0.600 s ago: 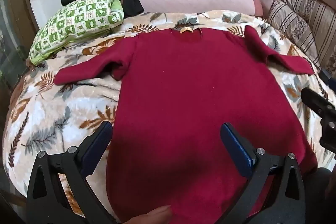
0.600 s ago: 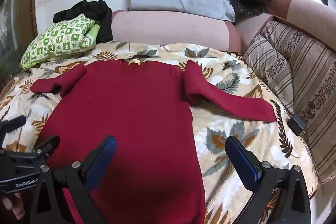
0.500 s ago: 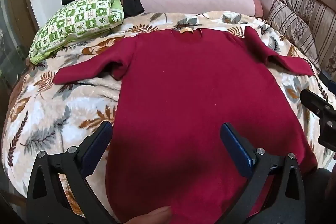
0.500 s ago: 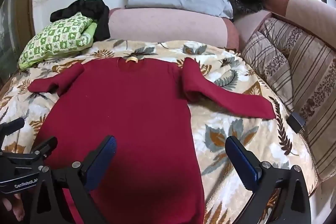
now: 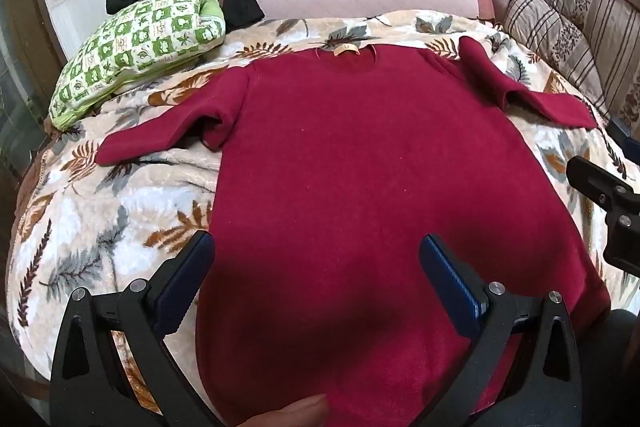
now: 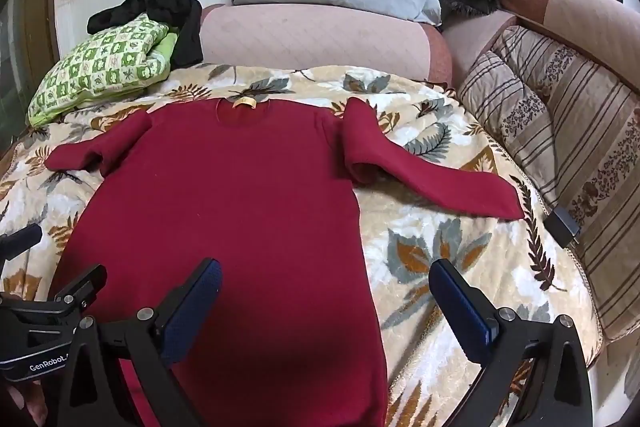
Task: Fold small clothes
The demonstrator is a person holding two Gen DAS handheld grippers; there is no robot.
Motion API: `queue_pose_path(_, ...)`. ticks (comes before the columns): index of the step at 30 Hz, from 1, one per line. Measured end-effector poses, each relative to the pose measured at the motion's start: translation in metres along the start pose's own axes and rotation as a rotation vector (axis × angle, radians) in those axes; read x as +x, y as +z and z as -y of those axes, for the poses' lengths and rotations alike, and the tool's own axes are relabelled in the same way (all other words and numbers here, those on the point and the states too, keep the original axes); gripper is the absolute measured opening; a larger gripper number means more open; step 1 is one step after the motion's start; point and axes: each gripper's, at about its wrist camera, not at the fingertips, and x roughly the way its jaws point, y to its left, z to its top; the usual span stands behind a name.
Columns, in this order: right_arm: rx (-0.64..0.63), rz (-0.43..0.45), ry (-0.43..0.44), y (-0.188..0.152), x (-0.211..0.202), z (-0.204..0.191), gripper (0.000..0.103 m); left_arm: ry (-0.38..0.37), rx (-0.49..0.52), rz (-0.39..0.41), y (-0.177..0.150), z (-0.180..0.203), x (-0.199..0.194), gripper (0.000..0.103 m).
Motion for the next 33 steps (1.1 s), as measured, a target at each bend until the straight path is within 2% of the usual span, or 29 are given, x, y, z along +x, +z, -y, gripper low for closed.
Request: queue_pose_path(33,-0.008,-0.010,-0.011,0.0008,0.0038,-0.0002,0.102,-0.003,0.008,-0.002,0.0005,0.0042,0.0020,0.103)
